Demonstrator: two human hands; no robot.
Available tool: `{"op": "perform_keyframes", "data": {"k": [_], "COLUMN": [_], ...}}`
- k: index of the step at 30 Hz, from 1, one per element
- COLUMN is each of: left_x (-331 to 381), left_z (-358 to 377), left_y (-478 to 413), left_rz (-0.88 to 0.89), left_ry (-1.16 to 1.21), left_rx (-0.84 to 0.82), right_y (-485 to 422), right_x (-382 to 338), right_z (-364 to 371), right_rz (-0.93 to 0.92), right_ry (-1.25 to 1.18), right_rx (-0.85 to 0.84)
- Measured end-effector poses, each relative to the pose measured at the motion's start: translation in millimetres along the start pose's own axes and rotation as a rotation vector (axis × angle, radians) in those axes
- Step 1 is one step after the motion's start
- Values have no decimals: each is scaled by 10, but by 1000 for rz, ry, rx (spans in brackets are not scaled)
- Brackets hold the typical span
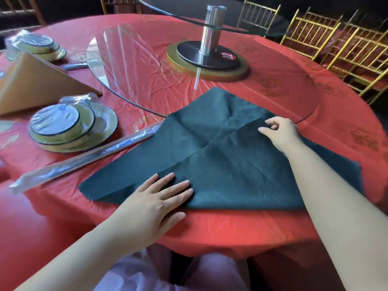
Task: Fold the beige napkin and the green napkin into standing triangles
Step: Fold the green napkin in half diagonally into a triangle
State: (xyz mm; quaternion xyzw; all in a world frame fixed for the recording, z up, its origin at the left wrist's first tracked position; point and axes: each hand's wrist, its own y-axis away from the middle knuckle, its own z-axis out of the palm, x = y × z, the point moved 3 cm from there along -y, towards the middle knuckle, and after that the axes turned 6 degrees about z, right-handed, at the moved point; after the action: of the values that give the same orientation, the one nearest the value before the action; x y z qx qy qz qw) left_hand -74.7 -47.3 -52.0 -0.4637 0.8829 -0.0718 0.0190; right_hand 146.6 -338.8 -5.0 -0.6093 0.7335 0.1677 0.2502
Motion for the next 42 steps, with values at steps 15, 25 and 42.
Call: {"op": "perform_keyframes", "data": {"k": [15,25,42], "left_x": [-323,-395,-560], "left_z": [-43,38,-35], "left_y": [-258,-307,-16], "left_rz": [-252,-345,-448], "left_ry": [-47,71,-63], "left_rx": [-119,-68,-50], "right_y": [-256,0,-136], "right_x": [-1127,-973,-1188], "right_z": [328,749,896], "right_rz": [-179,-166,-134], "right_ry": [-67,541,720], "right_rx": [0,-360,-293]}}
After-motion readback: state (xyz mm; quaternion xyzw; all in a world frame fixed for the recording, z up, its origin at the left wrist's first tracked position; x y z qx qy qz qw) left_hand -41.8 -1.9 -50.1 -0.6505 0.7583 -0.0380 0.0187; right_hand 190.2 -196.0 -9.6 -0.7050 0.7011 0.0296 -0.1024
